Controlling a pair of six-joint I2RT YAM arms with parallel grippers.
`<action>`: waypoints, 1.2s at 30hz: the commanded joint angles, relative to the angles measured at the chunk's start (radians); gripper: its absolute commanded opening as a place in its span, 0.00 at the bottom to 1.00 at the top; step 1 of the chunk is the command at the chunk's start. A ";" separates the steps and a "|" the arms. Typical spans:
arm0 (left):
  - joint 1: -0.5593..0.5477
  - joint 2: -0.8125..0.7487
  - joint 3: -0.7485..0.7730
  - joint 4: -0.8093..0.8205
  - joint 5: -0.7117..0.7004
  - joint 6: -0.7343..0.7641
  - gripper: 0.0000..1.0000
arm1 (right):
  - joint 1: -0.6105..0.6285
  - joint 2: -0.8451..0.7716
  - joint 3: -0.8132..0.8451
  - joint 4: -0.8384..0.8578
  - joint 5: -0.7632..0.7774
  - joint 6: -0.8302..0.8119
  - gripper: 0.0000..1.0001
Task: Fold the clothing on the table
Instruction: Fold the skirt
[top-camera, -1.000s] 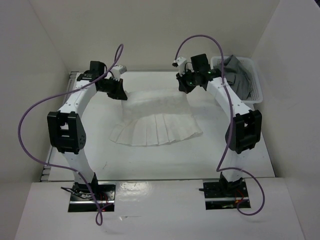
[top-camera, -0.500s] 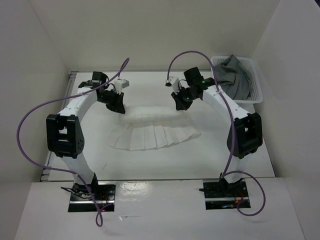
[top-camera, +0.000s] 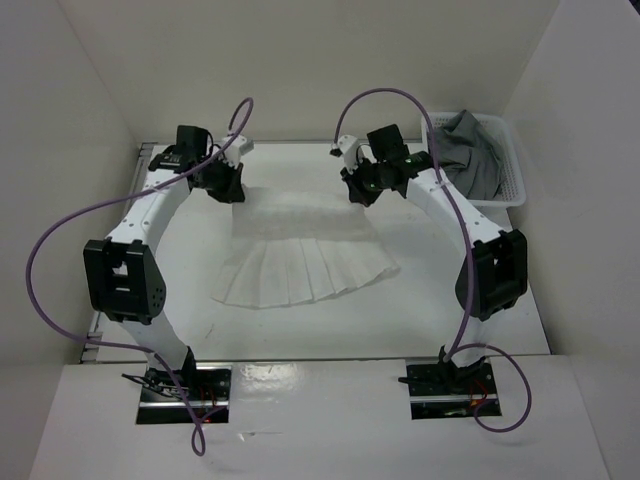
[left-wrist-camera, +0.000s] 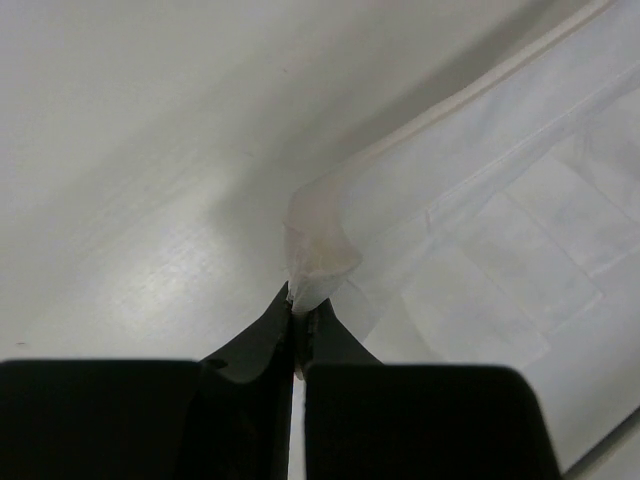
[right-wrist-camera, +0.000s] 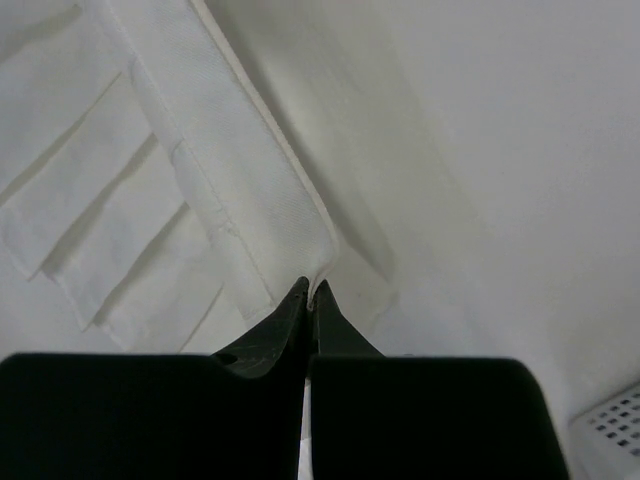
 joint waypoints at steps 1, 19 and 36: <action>0.059 -0.058 0.090 0.090 -0.206 -0.028 0.00 | -0.047 -0.030 0.090 0.027 0.216 0.034 0.00; 0.048 0.030 0.118 0.212 -0.297 -0.056 0.00 | -0.047 0.012 0.047 0.187 0.453 0.079 0.00; 0.016 -0.180 -0.198 0.082 -0.251 0.120 0.00 | -0.017 -0.134 -0.049 -0.206 0.088 -0.121 0.00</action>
